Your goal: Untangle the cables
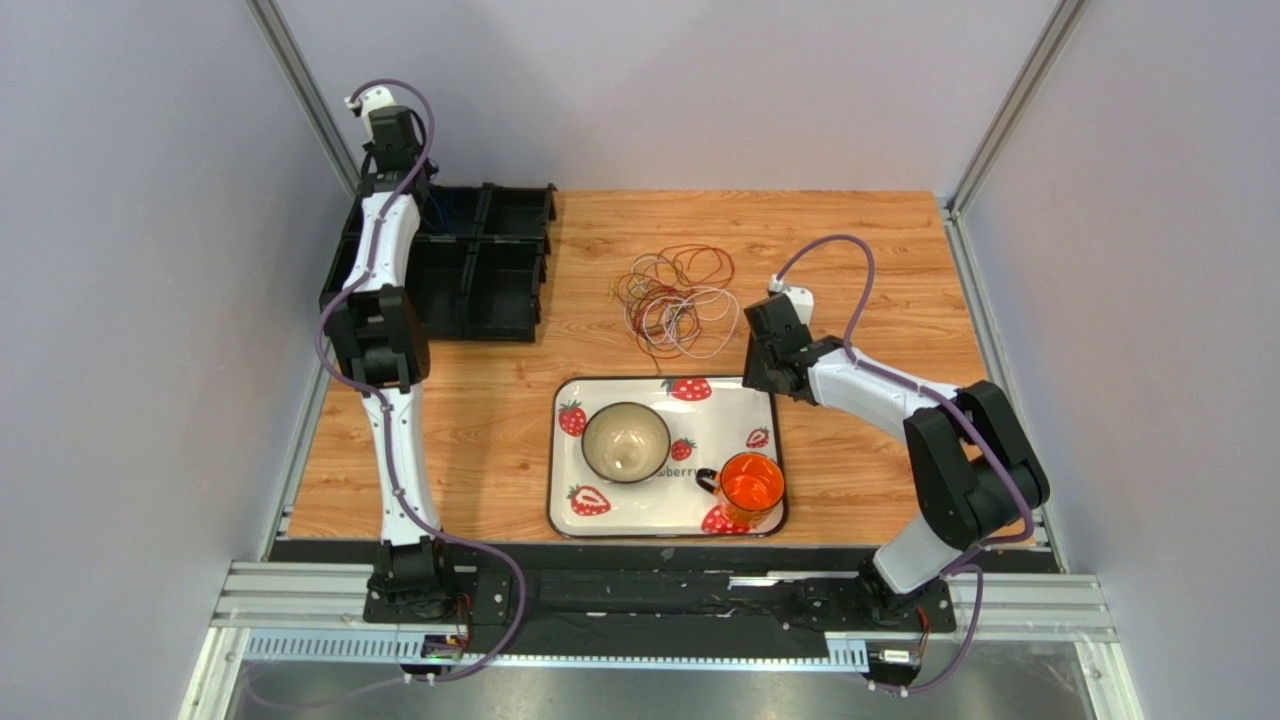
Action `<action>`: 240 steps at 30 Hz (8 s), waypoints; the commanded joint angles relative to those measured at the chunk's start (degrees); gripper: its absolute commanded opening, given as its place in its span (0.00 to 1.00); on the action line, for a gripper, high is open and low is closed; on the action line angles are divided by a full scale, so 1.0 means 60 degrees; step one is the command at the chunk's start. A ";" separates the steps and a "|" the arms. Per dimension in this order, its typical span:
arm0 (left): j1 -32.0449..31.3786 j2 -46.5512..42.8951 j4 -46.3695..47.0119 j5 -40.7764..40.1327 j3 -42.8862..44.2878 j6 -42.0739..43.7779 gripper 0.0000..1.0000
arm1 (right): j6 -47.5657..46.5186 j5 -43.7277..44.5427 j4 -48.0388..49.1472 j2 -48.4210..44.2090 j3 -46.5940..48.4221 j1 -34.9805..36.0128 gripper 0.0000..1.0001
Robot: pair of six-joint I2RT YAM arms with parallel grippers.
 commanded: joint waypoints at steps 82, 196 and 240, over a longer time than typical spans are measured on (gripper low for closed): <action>-0.5364 -0.5420 -0.0242 0.3530 -0.8736 -0.0284 0.55 | -0.0065 -0.0016 0.1095 -0.1309 -0.0853 -0.0084 0.41; -0.4910 -0.4509 0.1957 0.4467 -0.9380 -0.1132 0.00 | 0.0257 -0.2872 0.0085 0.6424 0.8375 0.1234 0.37; -0.5599 -0.9623 -0.3110 0.3076 -0.4795 0.0713 0.00 | -0.0768 -0.2125 -0.0560 0.3247 0.6413 -0.0509 0.22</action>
